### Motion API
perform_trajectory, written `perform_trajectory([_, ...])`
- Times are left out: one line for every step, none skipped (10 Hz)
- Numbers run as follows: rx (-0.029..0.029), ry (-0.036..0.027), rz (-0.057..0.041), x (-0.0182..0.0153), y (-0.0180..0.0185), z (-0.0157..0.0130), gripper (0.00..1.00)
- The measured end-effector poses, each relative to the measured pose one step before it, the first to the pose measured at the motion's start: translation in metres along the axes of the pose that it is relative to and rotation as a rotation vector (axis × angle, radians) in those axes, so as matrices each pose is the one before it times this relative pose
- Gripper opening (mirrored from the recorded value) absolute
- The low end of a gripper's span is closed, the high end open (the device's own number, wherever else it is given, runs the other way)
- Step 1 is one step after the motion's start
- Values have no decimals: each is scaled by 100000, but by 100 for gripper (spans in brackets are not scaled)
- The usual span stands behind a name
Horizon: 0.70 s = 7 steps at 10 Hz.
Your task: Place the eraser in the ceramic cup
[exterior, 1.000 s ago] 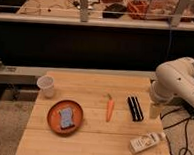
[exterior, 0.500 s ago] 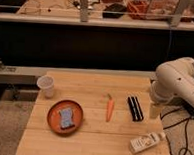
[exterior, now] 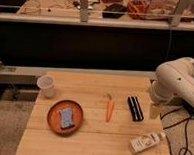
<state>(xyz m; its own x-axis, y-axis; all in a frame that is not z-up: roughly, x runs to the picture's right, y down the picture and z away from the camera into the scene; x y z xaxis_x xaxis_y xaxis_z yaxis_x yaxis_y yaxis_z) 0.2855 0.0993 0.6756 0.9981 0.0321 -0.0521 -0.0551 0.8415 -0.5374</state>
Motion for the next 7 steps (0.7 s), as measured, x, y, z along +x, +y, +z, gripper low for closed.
perform_trajectory([8, -12, 2, -4, -3, 4, 80])
perform_trajectory([-1, -1, 0, 0, 0, 2, 80])
perform_trajectory([-43, -101, -798, -128, -86, 245, 80])
perform_trajectory([371, -159, -2849, -644, -491, 467, 80])
perform_trajectory([240, -481, -4150, -1347, -908, 830, 80])
perform_trajectory([130, 59, -1109, -383, -326, 204, 80])
perform_trajectory([7, -127, -507, -50, -61, 155, 80])
